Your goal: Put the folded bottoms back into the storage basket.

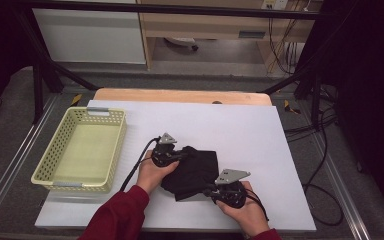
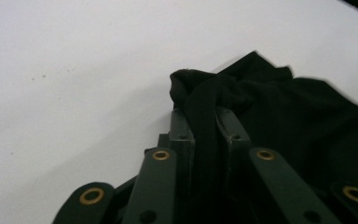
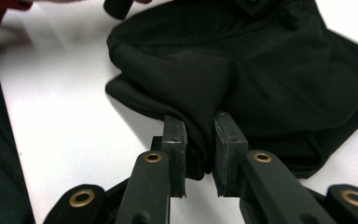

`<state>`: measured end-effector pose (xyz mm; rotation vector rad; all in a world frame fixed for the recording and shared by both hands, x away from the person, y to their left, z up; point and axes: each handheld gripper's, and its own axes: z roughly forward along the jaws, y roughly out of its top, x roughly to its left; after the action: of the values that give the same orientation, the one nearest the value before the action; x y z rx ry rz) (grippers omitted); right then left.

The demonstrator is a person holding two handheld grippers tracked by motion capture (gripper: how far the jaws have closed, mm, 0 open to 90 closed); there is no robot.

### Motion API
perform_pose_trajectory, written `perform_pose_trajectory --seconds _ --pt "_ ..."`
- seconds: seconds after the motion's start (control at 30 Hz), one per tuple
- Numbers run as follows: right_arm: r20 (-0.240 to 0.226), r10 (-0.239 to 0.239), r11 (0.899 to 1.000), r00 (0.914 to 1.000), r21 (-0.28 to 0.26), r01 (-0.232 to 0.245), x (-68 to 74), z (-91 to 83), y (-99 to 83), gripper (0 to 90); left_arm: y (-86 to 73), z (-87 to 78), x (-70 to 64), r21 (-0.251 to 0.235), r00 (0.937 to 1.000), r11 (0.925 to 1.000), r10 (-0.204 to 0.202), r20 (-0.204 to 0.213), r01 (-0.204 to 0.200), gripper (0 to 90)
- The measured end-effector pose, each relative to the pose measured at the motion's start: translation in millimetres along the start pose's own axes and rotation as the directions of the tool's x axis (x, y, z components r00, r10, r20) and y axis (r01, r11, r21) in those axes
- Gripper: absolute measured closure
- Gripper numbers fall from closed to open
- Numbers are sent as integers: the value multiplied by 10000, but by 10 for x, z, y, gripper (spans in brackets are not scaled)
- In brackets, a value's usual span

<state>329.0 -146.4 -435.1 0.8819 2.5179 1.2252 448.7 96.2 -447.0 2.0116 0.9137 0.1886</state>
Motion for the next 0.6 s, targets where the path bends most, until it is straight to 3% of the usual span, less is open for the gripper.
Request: perform_pose_trajectory --seconds 0.37,0.6 --pt "-40 357 9928 9994 -1147 -359 -43 -169 108 787 241 -267 -161 -684 9989 9971 363 279 -344 813" --pt "-55 487 9878 9988 -1477 -490 -67 -217 148 789 342 -316 -216 -876 9980 9947 570 261 -545 813"
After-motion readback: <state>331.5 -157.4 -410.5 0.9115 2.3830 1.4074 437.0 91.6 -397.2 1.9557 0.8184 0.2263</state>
